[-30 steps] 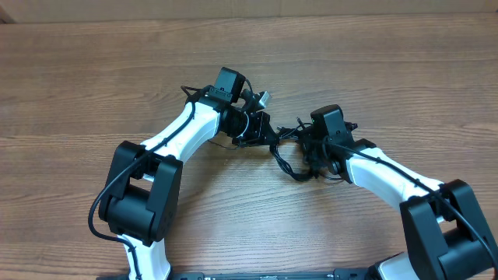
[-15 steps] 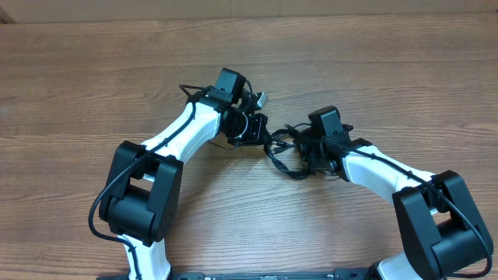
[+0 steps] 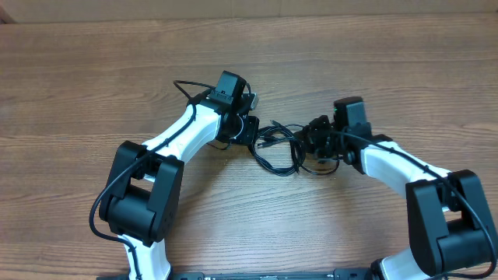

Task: Untangle cables

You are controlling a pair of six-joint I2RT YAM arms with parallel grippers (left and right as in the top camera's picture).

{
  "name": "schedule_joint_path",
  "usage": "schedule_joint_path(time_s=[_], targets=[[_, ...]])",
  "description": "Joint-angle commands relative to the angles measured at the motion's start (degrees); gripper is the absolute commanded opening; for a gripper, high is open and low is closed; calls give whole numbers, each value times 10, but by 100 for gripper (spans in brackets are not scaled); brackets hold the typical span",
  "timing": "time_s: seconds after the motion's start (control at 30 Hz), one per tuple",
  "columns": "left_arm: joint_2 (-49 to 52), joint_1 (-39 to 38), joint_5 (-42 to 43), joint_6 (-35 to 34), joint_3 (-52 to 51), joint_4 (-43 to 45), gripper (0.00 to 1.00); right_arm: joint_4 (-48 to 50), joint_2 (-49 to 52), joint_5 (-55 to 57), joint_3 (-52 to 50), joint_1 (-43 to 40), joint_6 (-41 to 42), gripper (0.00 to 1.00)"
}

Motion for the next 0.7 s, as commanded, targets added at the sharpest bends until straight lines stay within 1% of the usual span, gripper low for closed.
schedule_joint_path(time_s=[0.0,0.1,0.2,0.23,0.27,0.4,0.57,0.67], targets=[[-7,2,-14,20,-7,5,4,-7,-6,-34,3,-20,-12,4],[-7,2,-14,20,-7,10,4,-7,-6,-46,3,-18,-27,5],[-7,2,-12,19,-7,11,4,-16,-6,-41,3,-3,-26,19],[-7,2,-9,18,-7,11,4,-15,-6,-35,3,4,-26,26],[-7,2,-4,18,-7,12,4,-15,-6,-28,3,10,-25,28],[-7,1,34,18,-7,13,4,-14,-6,38,3,48,-1,28],[-7,-2,46,18,-7,14,4,-15,-6,119,3,84,43,28],[-7,-5,66,18,-7,15,4,-16,-6,181,3,108,82,28]])
